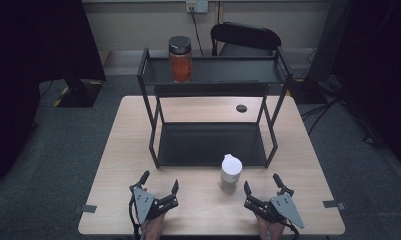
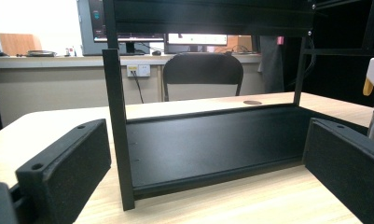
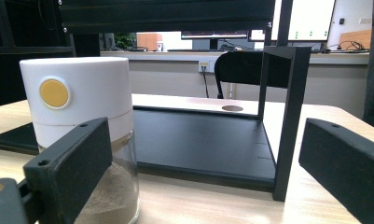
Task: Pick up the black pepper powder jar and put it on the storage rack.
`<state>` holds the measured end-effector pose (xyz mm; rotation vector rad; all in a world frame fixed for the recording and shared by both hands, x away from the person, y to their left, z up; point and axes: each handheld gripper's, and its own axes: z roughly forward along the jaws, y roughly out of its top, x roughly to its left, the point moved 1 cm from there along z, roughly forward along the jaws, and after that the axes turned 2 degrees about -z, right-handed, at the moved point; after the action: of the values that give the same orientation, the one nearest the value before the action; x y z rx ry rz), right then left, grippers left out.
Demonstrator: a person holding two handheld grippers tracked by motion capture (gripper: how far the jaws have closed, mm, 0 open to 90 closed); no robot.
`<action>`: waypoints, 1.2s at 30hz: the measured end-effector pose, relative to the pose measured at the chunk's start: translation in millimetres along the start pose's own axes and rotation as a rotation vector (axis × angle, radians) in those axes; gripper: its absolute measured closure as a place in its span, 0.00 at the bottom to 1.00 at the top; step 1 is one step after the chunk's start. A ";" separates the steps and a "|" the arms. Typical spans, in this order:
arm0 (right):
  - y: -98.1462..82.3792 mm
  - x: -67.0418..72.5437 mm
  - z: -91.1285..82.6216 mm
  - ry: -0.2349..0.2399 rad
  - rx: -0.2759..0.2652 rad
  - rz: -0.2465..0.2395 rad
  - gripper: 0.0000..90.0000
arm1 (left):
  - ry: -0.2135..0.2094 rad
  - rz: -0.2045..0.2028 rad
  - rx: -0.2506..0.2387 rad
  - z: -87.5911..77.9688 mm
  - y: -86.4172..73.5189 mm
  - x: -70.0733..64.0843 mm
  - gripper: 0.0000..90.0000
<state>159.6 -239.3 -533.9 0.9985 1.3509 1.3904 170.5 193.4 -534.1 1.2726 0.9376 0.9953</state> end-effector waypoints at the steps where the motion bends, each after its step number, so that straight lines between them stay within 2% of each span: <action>1: 0.0 0.0 0.0 0.000 0.000 0.000 0.02 | 0.002 -0.002 0.002 0.3 0.3 -0.3 0.00; 15: 5.3 -2.8 3.1 0.000 0.019 0.018 0.00 | 0.007 -0.010 0.017 1.9 2.5 -0.4 0.00; 23: 24.6 1.4 -3.3 0.015 -0.073 0.018 0.00 | 0.007 -0.010 0.017 1.9 2.6 -0.4 0.00; 27: 31.5 6.2 -2.3 0.050 -0.088 0.028 0.00 | 0.007 -0.010 0.018 1.9 2.6 -0.3 0.01; 36: 57.2 23.1 15.7 0.119 -0.025 -0.007 0.04 | 0.004 -0.010 0.018 1.9 2.6 0.0 0.00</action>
<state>164.7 -211.3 -476.9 0.9058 1.4197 1.4776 172.2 192.9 -531.3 1.2798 0.9574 0.9840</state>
